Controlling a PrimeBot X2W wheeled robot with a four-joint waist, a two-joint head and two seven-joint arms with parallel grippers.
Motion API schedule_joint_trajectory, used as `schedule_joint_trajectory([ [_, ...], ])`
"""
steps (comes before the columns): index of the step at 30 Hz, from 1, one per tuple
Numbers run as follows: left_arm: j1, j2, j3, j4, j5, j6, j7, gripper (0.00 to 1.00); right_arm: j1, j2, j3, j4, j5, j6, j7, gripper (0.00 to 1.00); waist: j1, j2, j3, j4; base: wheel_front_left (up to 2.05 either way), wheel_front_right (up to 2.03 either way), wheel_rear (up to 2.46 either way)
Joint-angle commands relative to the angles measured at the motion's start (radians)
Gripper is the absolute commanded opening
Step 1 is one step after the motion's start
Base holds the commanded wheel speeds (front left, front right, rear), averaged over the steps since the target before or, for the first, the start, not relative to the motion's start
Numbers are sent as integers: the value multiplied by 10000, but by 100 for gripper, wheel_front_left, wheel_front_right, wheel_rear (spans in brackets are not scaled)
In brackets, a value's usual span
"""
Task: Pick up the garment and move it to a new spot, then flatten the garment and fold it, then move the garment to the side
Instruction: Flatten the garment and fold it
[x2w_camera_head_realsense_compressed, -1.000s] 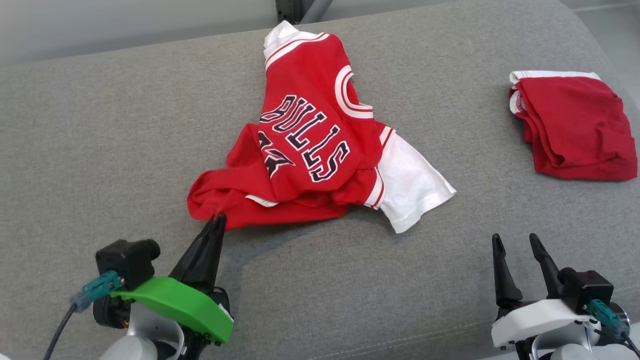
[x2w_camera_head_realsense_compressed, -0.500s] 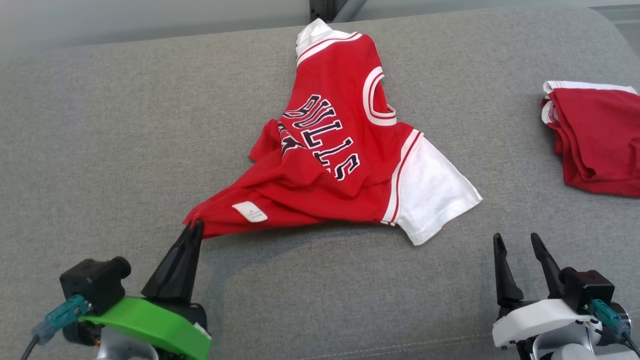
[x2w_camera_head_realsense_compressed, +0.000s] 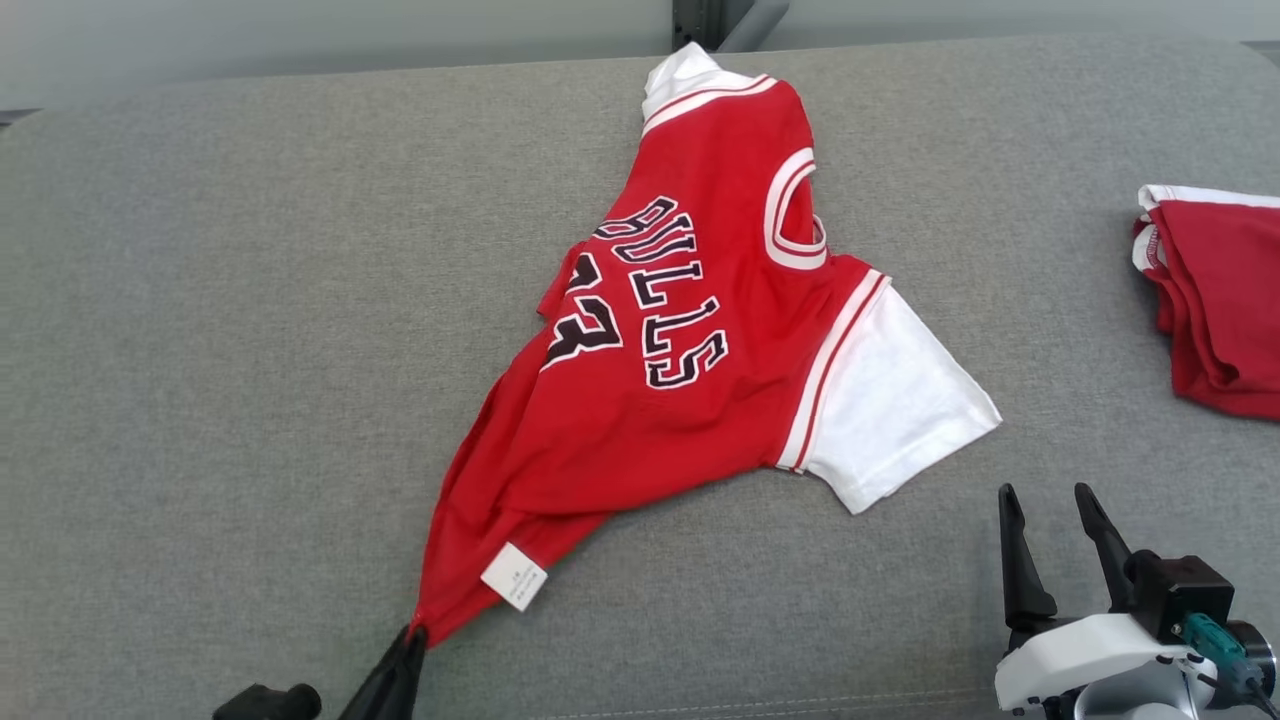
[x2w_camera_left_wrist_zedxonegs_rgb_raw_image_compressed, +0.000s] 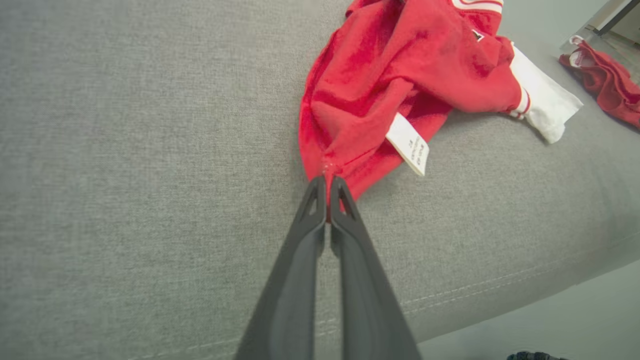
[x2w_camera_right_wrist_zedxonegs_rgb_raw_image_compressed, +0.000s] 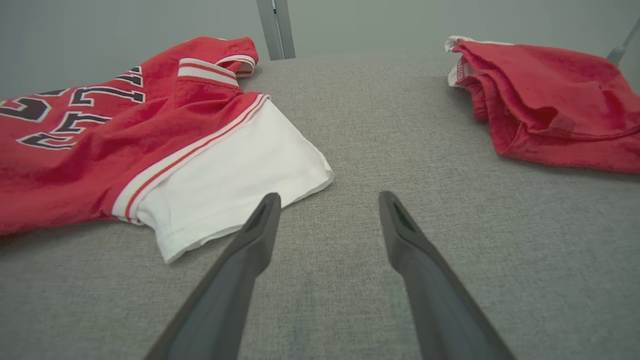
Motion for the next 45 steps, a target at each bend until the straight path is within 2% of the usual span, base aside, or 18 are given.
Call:
schedule_joint_trajectory([
  [1,109,-267,37,418,356,-163,-105,0,122,-18,-16,17,-137,-15,-31,100,0,0,-108,237,0,0,0],
  [5,220,-1311,779,1484,1166,-757,-157,0,162,-23,-39,11,-263,-15,-31,100,0,0,-200,511,0,0,0],
  [8,455,-2134,1373,1992,1867,-1385,-154,0,183,-21,-42,15,-339,-15,-31,100,0,0,-273,683,0,0,0],
  [12,613,-2990,1467,2781,2597,-2079,-156,0,225,-24,41,118,-365,-15,-31,100,0,0,-430,796,0,0,0],
  [16,625,-3566,1305,3465,3112,-2356,-158,0,245,-21,146,187,-281,-15,-31,100,0,0,-557,821,0,0,0],
  [20,417,-3918,1090,3541,3017,-2385,-158,0,278,-23,224,252,-215,-15,-31,100,0,0,-655,791,0,0,0],
  [21,372,-3932,987,3521,2921,-2385,-157,18,283,-23,246,265,-191,-15,-31,100,0,0,-678,774,0,0,0],
  [22,373,-3945,910,3536,2752,-2381,-159,44,294,-23,264,286,-180,-15,-31,100,0,0,-709,748,0,0,0],
  [23,409,-3937,827,3617,2542,-2382,-157,93,305,-21,302,300,-152,-15,-31,100,0,0,-749,708,0,0,0],
  [24,410,-3885,705,3714,2383,-2383,-157,100,312,-23,325,302,-111,-15,-31,100,0,0,-761,670,0,0,0],
  [28,356,-3614,542,3954,1417,-2385,-158,100,270,-21,380,325,-17,-15,-31,100,0,0,-840,486,0,0,0],
  [31,412,-3226,1195,3832,1029,-2381,-161,100,307,-28,268,219,-17,-15,-30,100,0,0,-934,338,0,0,0],
  [37,969,-3191,3276,2336,2154,-1917,-158,100,441,-23,-219,-271,-222,-15,-30,100,0,0,-1281,104,0,0,0],
  [45,1215,-3740,4411,672,3502,-1892,-158,100,644,-23,-839,-804,-681,-15,-31,100,0,0,-1901,-108,0,0,0],
])
